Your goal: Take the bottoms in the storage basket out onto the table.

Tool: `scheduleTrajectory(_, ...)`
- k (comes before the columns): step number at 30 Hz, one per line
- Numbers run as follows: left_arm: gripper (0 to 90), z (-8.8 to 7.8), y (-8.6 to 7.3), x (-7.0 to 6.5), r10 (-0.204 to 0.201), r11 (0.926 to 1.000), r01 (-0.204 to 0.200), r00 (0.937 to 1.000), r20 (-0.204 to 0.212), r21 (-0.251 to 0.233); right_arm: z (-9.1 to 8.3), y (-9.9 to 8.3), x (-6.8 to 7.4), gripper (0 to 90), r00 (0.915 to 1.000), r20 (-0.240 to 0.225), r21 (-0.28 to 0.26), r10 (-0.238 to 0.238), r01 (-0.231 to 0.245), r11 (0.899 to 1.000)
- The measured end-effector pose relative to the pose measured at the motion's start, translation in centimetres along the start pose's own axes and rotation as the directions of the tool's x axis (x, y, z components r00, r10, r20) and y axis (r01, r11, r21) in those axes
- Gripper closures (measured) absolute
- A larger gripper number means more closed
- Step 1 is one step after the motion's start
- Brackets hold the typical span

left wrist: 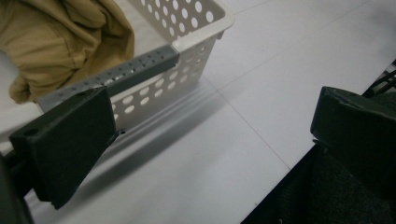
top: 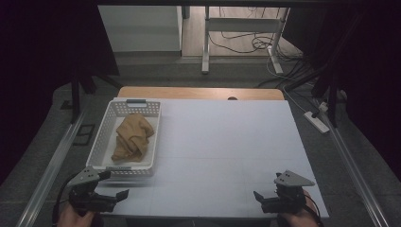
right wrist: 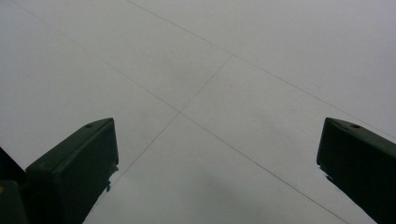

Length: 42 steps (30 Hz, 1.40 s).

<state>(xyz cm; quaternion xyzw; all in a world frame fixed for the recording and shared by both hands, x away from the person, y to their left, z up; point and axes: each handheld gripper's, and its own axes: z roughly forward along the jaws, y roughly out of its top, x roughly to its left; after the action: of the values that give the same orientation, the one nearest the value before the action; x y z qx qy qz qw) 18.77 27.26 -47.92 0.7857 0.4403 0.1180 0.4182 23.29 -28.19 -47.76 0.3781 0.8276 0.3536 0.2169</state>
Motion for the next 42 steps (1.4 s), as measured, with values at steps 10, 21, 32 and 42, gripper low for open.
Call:
scheduleTrajectory(10, 0.0, 0.2, 0.9, 0.1, 0.029, 0.9996, -0.029, 0.9986, -0.045, -0.001, 0.1, 0.0, 0.0, 0.0, 1.0, -0.001, 0.002, -0.001, 0.001, 1.0)
scheduleTrajectory(21, 0.0, 0.8, 2.6, 0.5, 0.041, 0.9991, -0.04, 0.9969, -0.068, 0.01, 0.2, 0.0, 0.0, 0.0, 1.0, -0.002, 0.01, -0.002, 0.002, 1.0)
scheduleTrajectory(32, 0.0, 1.8, 4.1, 1.1, 0.031, 0.9989, -0.028, 0.9954, -0.091, 0.037, 0.2, 0.0, 0.1, 0.0, 1.0, -0.002, 0.016, -0.007, 0.007, 1.0)
scheduleTrajectory(42, 0.0, 2.7, 5.1, 2.4, 0.009, 0.9986, -0.002, 0.9922, -0.124, 0.052, 0.3, 0.1, 0.1, 0.0, 0.9999, -0.003, 0.023, -0.014, 0.014, 1.0)
